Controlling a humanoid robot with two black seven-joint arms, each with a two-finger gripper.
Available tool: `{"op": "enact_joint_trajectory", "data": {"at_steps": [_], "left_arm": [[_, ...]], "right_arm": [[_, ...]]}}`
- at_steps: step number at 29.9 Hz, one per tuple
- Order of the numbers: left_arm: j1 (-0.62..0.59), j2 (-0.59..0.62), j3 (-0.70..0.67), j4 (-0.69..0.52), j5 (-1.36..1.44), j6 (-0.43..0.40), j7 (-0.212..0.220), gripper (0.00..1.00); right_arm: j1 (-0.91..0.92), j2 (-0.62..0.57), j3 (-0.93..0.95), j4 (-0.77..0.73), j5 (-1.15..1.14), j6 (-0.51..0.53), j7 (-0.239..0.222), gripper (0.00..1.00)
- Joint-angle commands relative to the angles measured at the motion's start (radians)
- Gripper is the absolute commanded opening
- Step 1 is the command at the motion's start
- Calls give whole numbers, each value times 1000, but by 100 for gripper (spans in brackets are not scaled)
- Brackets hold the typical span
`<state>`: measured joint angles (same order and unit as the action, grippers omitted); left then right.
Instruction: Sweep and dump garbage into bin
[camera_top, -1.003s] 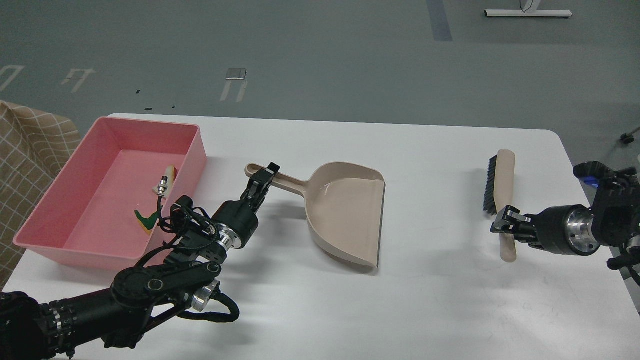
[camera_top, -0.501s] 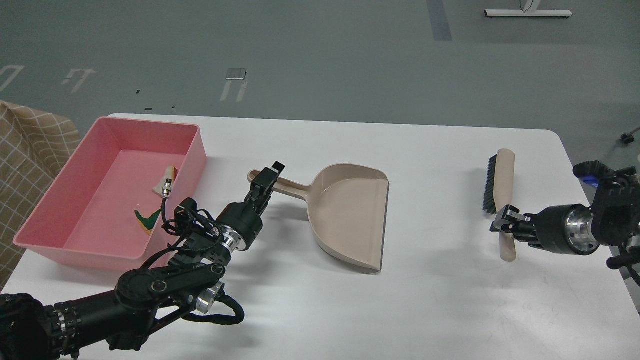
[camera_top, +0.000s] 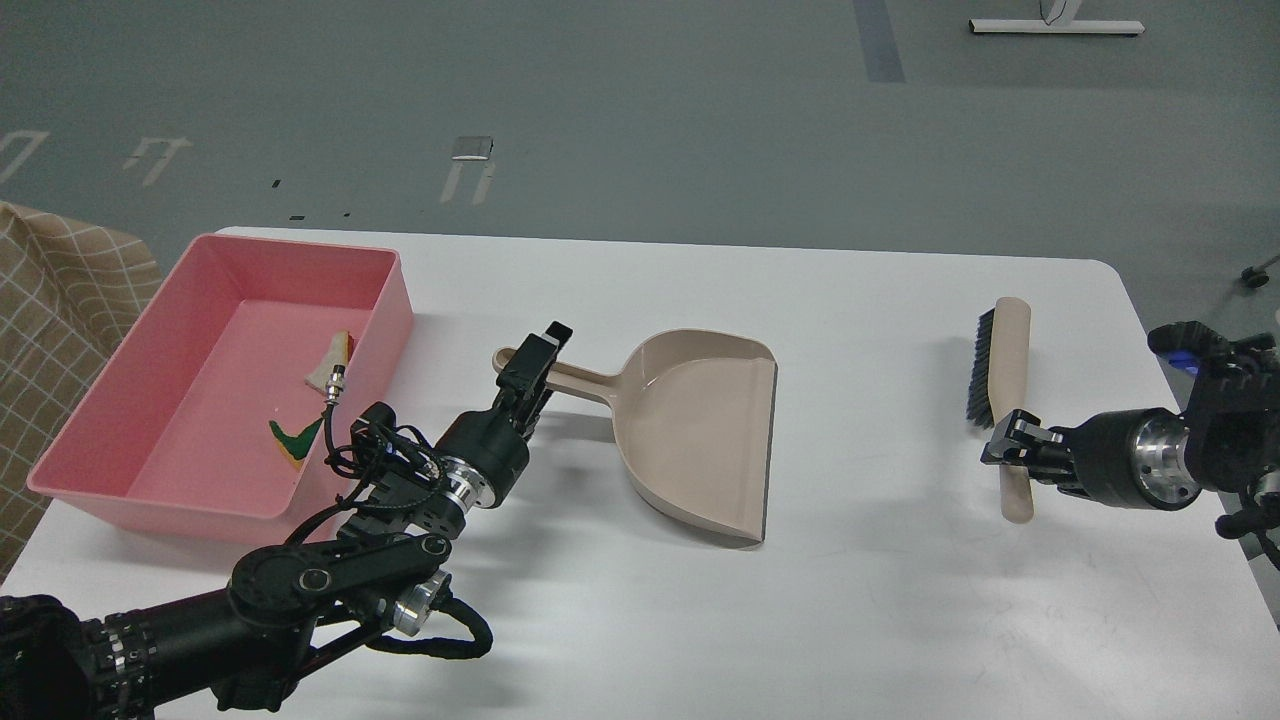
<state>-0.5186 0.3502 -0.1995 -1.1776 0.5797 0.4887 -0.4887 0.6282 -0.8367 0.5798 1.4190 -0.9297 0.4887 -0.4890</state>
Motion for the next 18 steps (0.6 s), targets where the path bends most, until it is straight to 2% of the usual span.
{"op": "enact_joint_trajectory", "data": {"at_steps": [1,18], "left_arm": [[2,4,0,-14,0,0,0,98],[17,18,-1,-47,0,0,0,98]], "right_arm": [[1,2,0,0,0,0,0,100],[2,5,6,-5,0,0,0,100]]}}
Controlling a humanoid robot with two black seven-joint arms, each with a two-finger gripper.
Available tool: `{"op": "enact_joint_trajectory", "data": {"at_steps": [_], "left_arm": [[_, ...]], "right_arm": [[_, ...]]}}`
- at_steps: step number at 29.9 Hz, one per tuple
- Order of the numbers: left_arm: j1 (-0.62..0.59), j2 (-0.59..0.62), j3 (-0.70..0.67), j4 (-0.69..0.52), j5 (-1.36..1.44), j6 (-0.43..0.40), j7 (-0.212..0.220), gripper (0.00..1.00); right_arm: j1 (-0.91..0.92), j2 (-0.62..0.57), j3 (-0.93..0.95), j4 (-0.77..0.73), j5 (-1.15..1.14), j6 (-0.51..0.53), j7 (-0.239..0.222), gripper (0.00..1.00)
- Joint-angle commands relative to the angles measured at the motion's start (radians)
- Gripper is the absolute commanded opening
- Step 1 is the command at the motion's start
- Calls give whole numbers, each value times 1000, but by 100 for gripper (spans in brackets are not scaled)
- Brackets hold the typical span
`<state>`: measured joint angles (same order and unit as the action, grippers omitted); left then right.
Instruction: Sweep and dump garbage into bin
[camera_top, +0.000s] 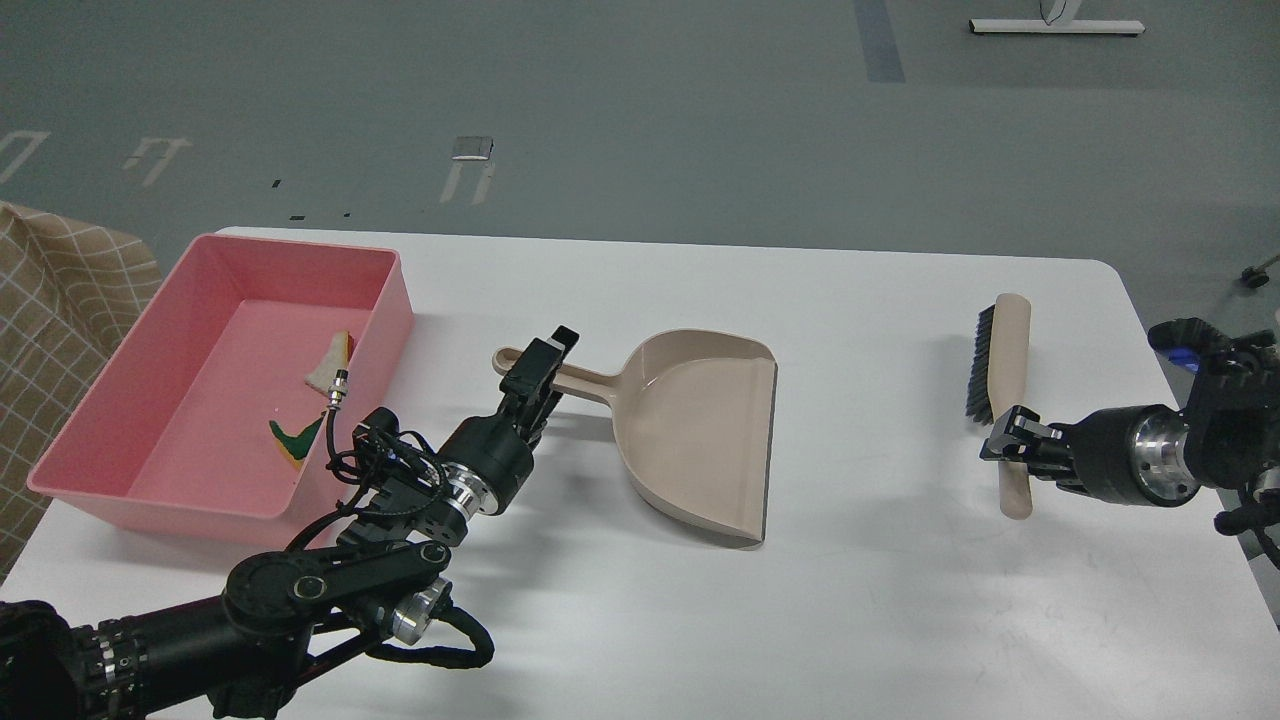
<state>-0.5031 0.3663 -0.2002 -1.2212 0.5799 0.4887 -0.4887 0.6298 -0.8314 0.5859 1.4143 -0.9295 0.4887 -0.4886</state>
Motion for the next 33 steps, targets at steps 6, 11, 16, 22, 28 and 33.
{"op": "enact_joint_trajectory", "data": {"at_steps": [6,11,16,22,28,33], "left_arm": [[8,2,-1,-3,0,0,0,98],[9,13,-1,-4,0,0,0,98],[21,29,-1,-18,0,0,0,98],[49,66,1,-47,0,0,0,98],[60,132,1,-112,0,0,0,98],[72,192,1,-210,0,0,0,98]], "right_arm": [[2,0,0,2,0,0,0,100],[4,-2,0,2,0,0,0,100],[2,0,0,2,0,0,0,100],[4,-5,0,2,0,0,0,100],[5,-9,0,2,0,0,0,100],[10,-14,0,5,0,0,0,100]]}}
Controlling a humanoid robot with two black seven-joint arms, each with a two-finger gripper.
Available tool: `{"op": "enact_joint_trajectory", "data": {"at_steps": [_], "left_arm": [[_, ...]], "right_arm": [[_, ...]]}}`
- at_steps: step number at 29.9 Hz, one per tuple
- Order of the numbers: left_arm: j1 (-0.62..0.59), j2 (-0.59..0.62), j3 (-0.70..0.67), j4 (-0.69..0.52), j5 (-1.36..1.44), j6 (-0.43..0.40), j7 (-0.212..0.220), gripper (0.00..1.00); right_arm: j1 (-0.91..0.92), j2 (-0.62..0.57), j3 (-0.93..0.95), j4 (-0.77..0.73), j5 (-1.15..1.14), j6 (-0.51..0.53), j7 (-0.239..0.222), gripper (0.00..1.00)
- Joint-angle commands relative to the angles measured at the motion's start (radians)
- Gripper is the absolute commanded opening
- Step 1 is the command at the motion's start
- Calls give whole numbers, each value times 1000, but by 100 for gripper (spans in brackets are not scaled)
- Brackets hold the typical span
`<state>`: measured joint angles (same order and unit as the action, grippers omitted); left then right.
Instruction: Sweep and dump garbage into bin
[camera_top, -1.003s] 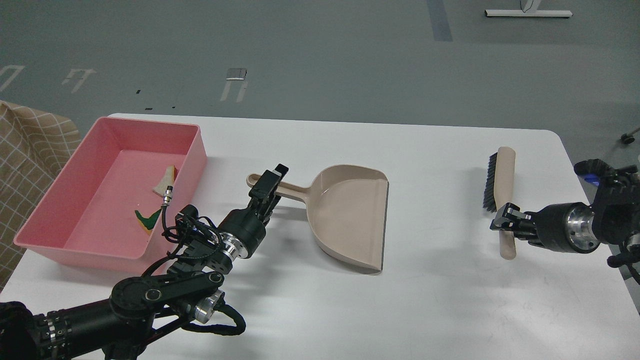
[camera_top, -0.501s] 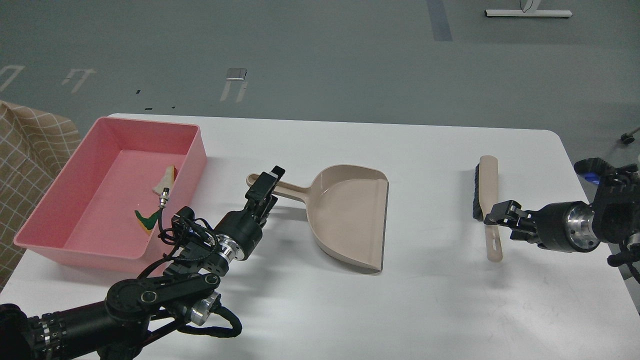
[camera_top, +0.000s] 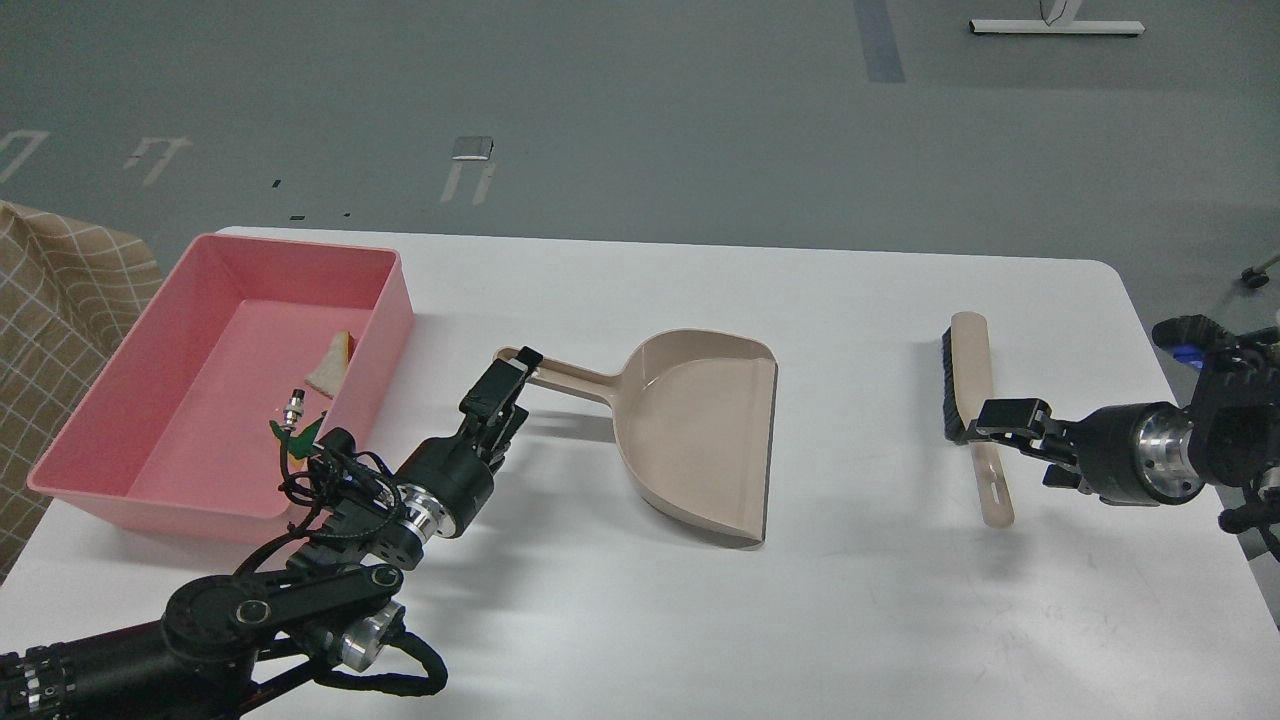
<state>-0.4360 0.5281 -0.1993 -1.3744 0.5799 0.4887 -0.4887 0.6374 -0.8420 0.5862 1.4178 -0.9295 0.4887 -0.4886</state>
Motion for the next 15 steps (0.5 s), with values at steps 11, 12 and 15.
{"op": "enact_joint_trajectory", "data": {"at_steps": [11,12,15], "left_arm": [[19,75,0,-199,0,0,0,98],[17,76,0,-207,0,0,0,98],[16,82,0,-235,0,0,0,98]], "right_arm": [[11,-58,20,13,1,0,0,100],[11,-62,24,15,1,0,0,100],[13,-63,41,29,1,0,0,100]]}}
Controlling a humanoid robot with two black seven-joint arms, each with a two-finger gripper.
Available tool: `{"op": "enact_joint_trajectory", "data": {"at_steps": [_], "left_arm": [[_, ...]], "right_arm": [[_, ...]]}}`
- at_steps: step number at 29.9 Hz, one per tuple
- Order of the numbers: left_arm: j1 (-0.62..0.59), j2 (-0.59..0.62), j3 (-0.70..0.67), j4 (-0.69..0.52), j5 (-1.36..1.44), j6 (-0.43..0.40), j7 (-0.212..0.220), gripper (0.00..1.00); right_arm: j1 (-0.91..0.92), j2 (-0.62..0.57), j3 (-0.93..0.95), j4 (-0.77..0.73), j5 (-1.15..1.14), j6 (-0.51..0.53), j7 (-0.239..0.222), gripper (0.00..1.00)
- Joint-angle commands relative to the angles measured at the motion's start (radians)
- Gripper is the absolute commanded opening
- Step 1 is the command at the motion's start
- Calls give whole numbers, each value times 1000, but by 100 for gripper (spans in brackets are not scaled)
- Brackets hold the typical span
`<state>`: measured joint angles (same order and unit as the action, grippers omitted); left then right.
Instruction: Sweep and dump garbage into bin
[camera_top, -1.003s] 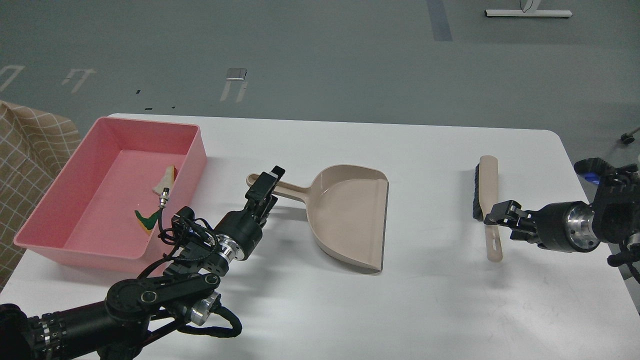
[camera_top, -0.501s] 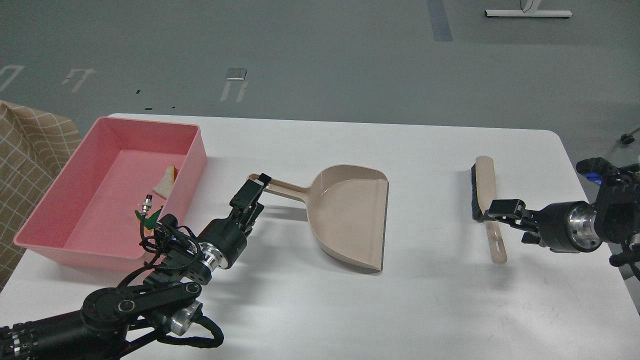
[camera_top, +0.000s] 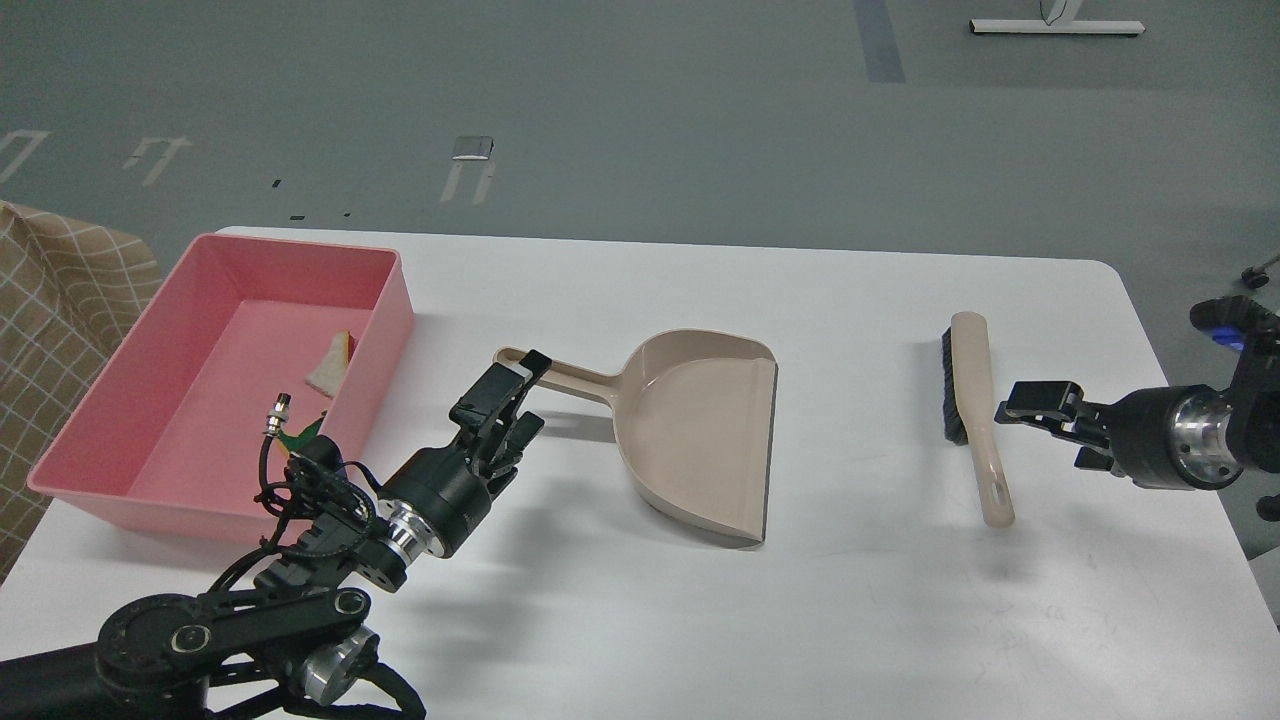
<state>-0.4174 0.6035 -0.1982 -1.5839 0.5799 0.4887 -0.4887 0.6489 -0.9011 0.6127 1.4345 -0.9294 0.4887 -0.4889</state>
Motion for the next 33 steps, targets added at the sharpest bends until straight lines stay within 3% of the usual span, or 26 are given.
{"op": "enact_joint_trajectory", "data": {"at_steps": [1,14,21,26,29,33], "left_arm": [[-8,13,-1,-45,0,0,0,98],[-99,96,-35,-111,-2,0,0,98],[-337,110,-43,-105,-153,0,0,98],[-529,114,5,-48,-250,0,0,98],[-668,105,57,28,-271,0,0,98],[-748,75,68,139,-282,-13,0,98]], "right_arm": [[3,-4,36,23,1,0,0,100],[77,54,272,38,9,0,0,100],[64,86,415,-8,140,0,0,100],[63,181,580,-77,196,0,27,99],[60,313,753,-161,196,0,68,99],[75,474,913,-265,196,0,76,99]]}}
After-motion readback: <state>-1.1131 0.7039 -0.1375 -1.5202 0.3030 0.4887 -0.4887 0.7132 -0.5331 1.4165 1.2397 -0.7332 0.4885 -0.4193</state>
